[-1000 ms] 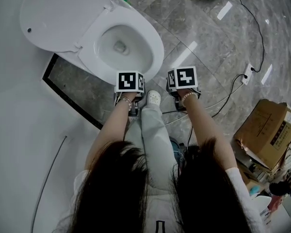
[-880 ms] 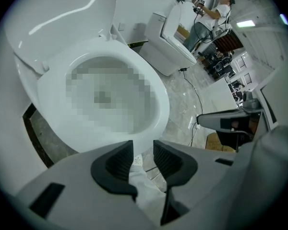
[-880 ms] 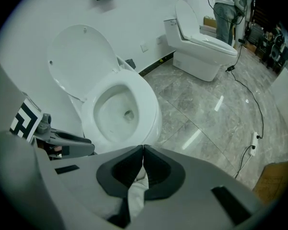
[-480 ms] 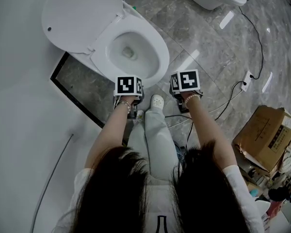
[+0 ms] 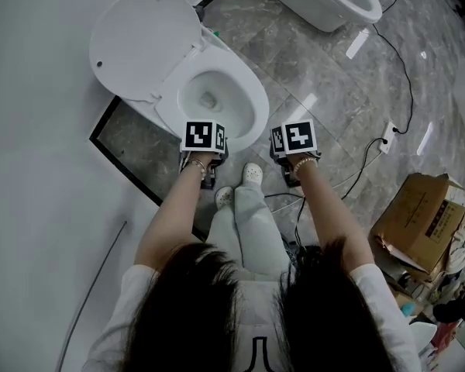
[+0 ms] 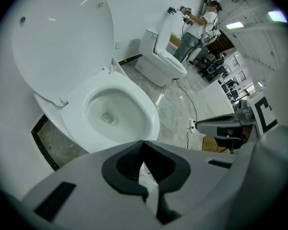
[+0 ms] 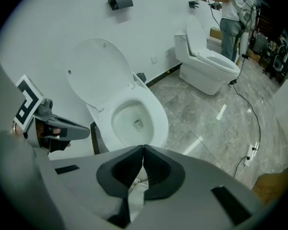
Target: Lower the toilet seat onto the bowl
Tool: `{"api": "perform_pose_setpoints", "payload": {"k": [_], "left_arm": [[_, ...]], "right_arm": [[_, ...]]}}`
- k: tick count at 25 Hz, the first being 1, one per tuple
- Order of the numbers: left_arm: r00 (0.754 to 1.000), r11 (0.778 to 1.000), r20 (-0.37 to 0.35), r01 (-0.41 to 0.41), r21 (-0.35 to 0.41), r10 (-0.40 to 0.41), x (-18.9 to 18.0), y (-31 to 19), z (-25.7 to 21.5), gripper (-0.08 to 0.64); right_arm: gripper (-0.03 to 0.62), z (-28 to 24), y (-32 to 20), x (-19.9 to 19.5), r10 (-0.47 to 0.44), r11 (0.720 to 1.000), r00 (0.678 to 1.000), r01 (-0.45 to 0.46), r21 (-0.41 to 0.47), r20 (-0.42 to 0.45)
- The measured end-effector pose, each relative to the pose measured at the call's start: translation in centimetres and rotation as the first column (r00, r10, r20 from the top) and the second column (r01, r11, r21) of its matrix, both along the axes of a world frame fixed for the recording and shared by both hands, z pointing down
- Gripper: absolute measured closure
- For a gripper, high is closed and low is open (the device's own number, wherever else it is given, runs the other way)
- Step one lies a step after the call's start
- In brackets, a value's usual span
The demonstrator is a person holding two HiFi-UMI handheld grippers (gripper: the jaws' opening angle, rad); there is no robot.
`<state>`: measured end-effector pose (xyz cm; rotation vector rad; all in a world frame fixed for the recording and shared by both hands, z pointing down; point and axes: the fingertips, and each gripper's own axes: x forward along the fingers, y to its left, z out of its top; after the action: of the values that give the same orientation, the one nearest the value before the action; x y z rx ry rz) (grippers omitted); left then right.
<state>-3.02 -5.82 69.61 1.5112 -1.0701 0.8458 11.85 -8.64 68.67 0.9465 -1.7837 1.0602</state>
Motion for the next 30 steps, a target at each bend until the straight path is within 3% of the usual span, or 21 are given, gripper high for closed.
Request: {"api": "perform_pose_setpoints", "payload": {"k": [7,22,30], "left_arm": [[0.999,0.999,0.027,-0.047,0.028,0.046,-0.6,-0.5,-3.8,0.551],[0.999,0.99,0.021,-0.034,0.138,0.031,-1.0,-0.6,-12.4,0.551],[0.999,0.976,0.049,-0.022,0.219,0.012,-3.8,-0.6,-16.3,0.551]], "right_arm": [[0.563,-3.7,-0.3,-0.8,-0.007,1.0,1.0,0.007,0.026,0.01],[0.563,-11.0,1.7,-2.1,-0.049,0.996,0.998,0.045,0.083,0.042],[0.563,-15.2,2.0,-5.6,-0.125,0.979,0.99,0.113,0.168,0.062]]}}
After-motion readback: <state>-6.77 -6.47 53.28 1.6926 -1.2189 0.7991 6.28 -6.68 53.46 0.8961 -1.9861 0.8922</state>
